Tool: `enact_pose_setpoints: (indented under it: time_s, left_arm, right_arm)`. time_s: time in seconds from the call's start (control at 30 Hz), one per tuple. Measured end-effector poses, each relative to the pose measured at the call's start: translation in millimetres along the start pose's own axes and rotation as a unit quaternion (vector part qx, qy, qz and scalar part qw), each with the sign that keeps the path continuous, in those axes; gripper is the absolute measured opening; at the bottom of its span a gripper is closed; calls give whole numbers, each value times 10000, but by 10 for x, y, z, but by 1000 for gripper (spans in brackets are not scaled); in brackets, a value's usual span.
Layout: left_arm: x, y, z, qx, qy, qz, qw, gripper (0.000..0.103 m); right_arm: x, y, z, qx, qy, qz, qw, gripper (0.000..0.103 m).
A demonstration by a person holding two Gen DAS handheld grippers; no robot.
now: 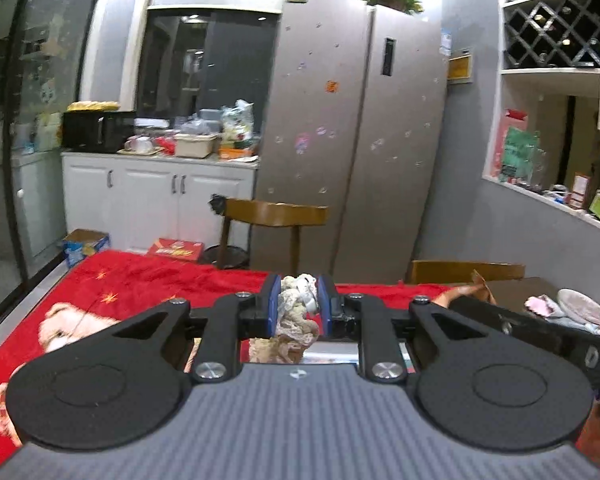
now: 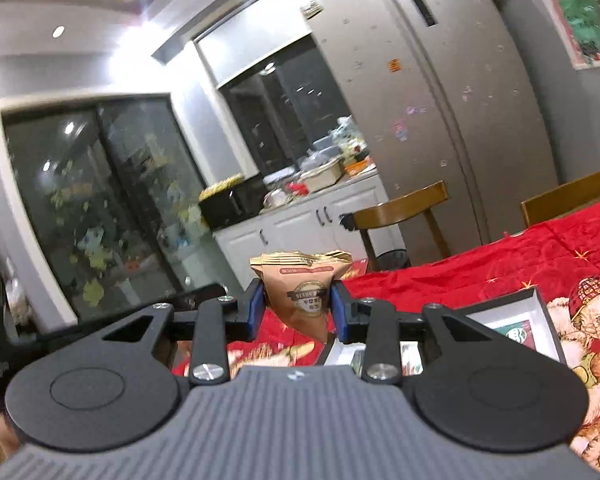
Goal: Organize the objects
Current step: 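Lift and carry the cream scrunchie and snack packet over the black box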
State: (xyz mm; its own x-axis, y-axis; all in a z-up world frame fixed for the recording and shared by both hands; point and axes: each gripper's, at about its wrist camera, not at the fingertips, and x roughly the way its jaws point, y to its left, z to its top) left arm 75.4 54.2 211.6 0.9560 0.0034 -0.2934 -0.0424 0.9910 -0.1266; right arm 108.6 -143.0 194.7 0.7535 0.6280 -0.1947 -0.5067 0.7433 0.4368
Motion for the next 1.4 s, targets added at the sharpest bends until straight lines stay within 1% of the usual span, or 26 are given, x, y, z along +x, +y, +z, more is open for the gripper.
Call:
enact_pose_setpoints:
  time_s: [0.13, 0.3, 0.47, 0.53, 0.6, 0.67, 0.7, 0.77, 0.87, 0.97, 1.07, 1.17, 1.23, 1.4]
  left_arm:
    - [95, -130, 71, 5, -54, -171, 9998, 24]
    - [285, -230, 37, 50, -46, -318, 9995, 24]
    - [602, -214, -148, 72, 117, -269, 9995, 24]
    - [781, -184, -200, 102, 320, -260, 9991, 24]
    - [926, -117, -252, -91, 469, -389, 9981, 24]
    - [1064, -71, -306, -243, 628, -680, 9954, 24]
    - [1119, -58, -334, -315, 643, -746, 9946, 24]
    - [1230, -96, -388, -213, 699, -855, 9937, 24]
    - [1379, -166, -476, -95, 763, -1010, 9919, 24]
    - [1525, -183, -574, -58, 903, -969, 9912, 24]
    - [1650, -151, -656, -24, 1080, -742, 9914, 24]
    - [1744, -125, -708, 28, 1157, -396, 9925, 24]
    - [1791, -116, -751, 122, 1174, -187, 9928, 24]
    - [1933, -17, -829, 30, 1438, -78, 9896, 24]
  right_arm:
    - [22, -186, 84, 293, -207, -109, 9993, 38]
    - [76, -453, 95, 437, -245, -298, 9983, 38]
    - [141, -735, 42, 365, -122, -610, 9974, 38]
    - [196, -873, 31, 377, -96, -714, 9967, 38]
    - [295, -966, 31, 329, 101, -917, 9952, 38]
    - [382, -1057, 11, 399, 296, -1070, 9930, 38]
    - [415, -1089, -14, 425, 415, -1100, 9922, 38]
    - [489, -1163, -67, 558, 604, -1172, 9897, 38]
    - [612, -1204, -153, 490, 785, -1322, 9869, 38]
    - [711, -1285, -245, 514, 972, -1414, 9838, 38]
    - [807, -1329, -334, 542, 1107, -1358, 9830, 38]
    - [898, -1369, -401, 532, 1199, -1174, 9844, 38]
    - [948, -1390, -454, 534, 1259, -1124, 9842, 38]
    - [1001, -1374, -524, 547, 1241, -853, 9871, 38]
